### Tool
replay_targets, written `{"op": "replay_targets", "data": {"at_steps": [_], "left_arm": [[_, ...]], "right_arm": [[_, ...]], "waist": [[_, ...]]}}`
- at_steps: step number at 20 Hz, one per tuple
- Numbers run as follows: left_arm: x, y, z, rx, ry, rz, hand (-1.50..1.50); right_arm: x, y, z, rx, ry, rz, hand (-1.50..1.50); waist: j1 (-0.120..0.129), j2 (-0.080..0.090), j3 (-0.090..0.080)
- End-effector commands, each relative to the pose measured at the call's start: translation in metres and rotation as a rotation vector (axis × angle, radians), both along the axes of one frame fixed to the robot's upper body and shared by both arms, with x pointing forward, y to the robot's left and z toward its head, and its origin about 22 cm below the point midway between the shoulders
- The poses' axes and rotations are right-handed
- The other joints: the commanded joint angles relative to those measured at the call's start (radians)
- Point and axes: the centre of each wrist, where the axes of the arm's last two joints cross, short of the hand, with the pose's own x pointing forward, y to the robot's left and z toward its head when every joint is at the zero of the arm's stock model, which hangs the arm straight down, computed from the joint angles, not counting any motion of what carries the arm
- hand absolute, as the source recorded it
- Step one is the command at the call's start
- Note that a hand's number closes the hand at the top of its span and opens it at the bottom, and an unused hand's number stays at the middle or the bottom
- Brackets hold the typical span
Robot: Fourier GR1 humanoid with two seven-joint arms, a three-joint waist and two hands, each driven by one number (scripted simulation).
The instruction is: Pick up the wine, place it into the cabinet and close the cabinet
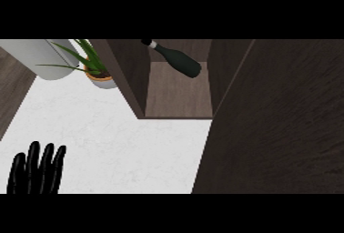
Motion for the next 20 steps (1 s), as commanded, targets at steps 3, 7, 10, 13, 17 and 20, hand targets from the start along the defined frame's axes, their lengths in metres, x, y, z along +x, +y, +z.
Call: {"op": "replay_targets", "data": {"at_steps": [3,7,10,13,17,20], "left_arm": [[-0.011,0.035,-0.003,-0.009,0.003,0.012,-1.50],[-0.004,0.059,0.022,0.009,0.007,0.045,-1.50],[0.002,0.069,0.013,0.020,0.017,0.029,-1.50],[0.000,0.086,0.020,0.013,0.017,0.028,-1.50],[0.005,0.089,0.016,0.027,0.026,0.021,-1.50],[0.006,0.092,0.031,0.019,0.005,0.005,-1.50]], "right_arm": [[-0.040,0.012,0.029,0.049,-0.087,0.153,1.50],[-0.049,0.033,0.030,0.059,-0.085,0.179,1.50],[-0.047,0.046,0.032,0.072,-0.078,0.193,1.50],[-0.061,0.055,0.033,0.110,-0.038,0.199,1.50],[-0.065,0.070,0.037,0.121,-0.060,0.162,1.50],[-0.059,0.083,0.034,0.091,-0.096,0.143,1.50]], "waist": [[0.007,-0.002,-0.001],[0.000,-0.007,-0.001],[-0.002,-0.001,-0.001],[-0.002,-0.006,-0.001],[-0.005,-0.004,-0.002],[0.005,-0.004,-0.002]]}}
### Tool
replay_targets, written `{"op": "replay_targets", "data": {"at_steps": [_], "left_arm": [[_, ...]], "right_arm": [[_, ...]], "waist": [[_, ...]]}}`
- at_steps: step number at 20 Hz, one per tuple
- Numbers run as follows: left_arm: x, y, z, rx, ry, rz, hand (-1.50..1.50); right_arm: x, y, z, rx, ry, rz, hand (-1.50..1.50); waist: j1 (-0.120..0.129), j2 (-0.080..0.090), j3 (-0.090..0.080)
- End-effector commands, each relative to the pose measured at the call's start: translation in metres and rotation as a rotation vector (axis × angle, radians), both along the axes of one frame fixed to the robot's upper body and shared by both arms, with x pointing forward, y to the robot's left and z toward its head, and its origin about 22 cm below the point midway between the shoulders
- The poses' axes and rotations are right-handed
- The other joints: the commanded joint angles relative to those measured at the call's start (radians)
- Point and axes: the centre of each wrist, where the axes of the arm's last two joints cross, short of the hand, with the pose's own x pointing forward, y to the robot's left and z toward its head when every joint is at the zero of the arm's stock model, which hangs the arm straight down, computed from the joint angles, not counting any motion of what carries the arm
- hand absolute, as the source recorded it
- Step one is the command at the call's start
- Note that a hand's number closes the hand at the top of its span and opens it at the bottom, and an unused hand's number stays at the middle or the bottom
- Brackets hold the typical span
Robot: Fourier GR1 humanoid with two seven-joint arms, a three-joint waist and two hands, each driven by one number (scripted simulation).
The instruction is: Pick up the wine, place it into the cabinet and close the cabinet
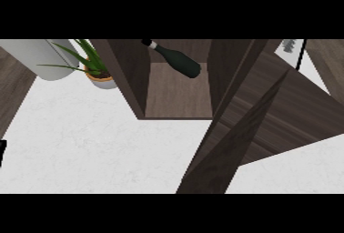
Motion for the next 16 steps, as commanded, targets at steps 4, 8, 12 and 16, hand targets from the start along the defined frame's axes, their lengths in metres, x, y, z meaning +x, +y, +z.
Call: {"op": "replay_targets", "data": {"at_steps": [4,8,12,16], "left_arm": [[0.006,-0.001,0.011,-0.017,-0.012,-0.010,-1.50],[0.003,0.009,0.009,-0.053,0.007,-0.061,-1.50],[0.012,0.010,0.015,-0.047,-0.003,-0.063,-1.50],[0.020,0.004,0.019,-0.078,0.019,-0.076,-1.50]], "right_arm": [[-0.021,0.040,0.011,0.036,-0.153,0.085,1.50],[-0.003,0.048,0.019,0.023,-0.154,0.013,1.50],[0.005,0.060,0.024,0.014,-0.176,0.029,1.50],[0.026,0.072,0.029,0.014,-0.141,0.027,1.50]], "waist": [[0.004,0.002,0.000],[0.023,0.006,-0.001],[0.024,0.009,-0.001],[0.028,0.016,0.000]]}}
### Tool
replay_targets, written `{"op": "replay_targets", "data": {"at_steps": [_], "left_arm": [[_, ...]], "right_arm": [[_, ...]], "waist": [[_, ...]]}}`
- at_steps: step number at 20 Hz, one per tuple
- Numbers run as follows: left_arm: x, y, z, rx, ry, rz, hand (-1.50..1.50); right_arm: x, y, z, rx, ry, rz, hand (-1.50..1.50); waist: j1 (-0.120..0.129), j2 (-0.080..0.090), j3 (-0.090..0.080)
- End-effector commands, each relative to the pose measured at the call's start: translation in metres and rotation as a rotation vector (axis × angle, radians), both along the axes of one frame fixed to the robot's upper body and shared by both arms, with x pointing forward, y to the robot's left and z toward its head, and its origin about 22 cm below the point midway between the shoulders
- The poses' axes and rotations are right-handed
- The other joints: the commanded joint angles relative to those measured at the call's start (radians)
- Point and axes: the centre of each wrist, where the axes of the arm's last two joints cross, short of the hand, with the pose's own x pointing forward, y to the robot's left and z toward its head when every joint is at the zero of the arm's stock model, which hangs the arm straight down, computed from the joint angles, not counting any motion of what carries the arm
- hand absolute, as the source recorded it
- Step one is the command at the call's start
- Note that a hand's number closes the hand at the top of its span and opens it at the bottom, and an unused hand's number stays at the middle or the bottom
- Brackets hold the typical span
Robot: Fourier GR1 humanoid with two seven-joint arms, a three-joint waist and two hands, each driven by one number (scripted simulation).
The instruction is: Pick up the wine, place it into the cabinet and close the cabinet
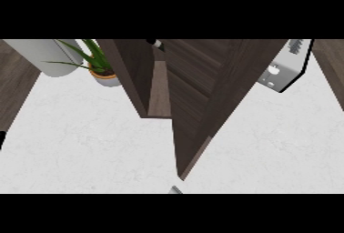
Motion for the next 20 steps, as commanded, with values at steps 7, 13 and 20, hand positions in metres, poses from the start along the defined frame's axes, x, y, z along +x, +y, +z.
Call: {"op": "replay_targets", "data": {"at_steps": [7,13,20], "left_arm": [[0.004,-0.009,-0.009,-0.023,0.007,-0.012,-1.50],[0.017,0.001,0.004,-0.018,-0.016,0.021,-1.50],[0.001,-0.002,-0.016,-0.018,0.007,0.027,-1.50]], "right_arm": [[0.062,0.074,0.044,0.079,-0.002,0.039,1.50],[0.100,0.109,0.069,0.074,-0.041,-0.028,1.50],[0.166,0.117,0.064,-0.039,-0.180,-0.150,1.50]], "waist": [[0.016,0.004,0.001],[0.007,0.004,0.002],[0.003,0.003,0.002]]}}
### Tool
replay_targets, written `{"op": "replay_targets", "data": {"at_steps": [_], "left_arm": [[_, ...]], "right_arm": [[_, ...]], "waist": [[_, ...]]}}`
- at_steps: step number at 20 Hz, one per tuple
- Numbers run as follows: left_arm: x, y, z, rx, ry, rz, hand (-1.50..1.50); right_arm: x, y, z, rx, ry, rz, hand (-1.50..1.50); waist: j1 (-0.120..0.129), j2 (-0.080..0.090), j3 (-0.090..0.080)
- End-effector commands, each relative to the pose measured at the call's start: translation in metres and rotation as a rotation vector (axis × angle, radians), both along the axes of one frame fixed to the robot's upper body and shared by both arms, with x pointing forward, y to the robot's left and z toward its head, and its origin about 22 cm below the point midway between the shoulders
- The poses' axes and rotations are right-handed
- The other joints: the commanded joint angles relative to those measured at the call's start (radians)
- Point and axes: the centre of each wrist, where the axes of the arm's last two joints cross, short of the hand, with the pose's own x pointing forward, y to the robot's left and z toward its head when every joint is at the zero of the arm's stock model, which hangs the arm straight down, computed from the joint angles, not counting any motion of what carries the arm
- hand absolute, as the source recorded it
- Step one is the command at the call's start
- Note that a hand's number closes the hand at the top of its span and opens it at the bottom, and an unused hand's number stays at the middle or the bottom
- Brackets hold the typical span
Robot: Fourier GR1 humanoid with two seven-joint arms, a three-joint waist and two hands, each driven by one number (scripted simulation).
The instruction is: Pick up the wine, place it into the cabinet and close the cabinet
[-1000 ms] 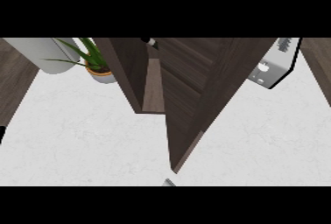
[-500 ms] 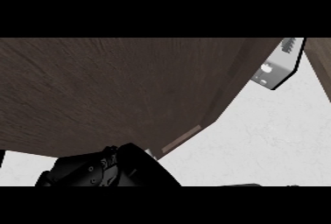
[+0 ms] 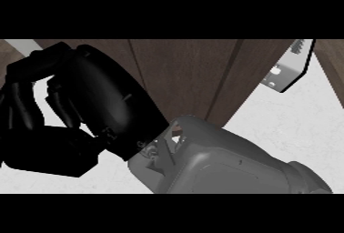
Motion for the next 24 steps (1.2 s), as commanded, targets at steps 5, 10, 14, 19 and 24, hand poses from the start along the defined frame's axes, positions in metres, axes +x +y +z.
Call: {"op": "replay_targets", "data": {"at_steps": [5,10,14,19,24], "left_arm": [[0.004,0.001,-0.014,0.003,-0.009,0.007,-1.50],[0.007,-0.003,0.005,0.019,0.006,0.010,-1.50],[0.009,-0.002,0.008,0.037,-0.022,0.024,-1.50],[0.027,0.001,0.009,0.017,-0.015,0.015,-1.50],[0.028,-0.009,0.009,0.033,-0.014,0.010,-1.50]], "right_arm": [[0.078,-0.007,-0.009,-0.005,0.046,-0.081,1.50],[0.099,-0.012,-0.021,-0.016,0.028,-0.109,1.50],[0.115,-0.025,-0.010,-0.020,0.029,-0.123,1.50],[0.133,-0.043,-0.029,-0.077,-0.015,-0.172,1.50],[0.145,-0.055,-0.024,-0.117,-0.041,-0.190,1.50]], "waist": [[-0.005,0.005,0.000],[-0.006,0.001,0.001],[-0.008,0.000,0.001],[-0.015,0.008,0.000],[-0.011,0.011,0.000]]}}
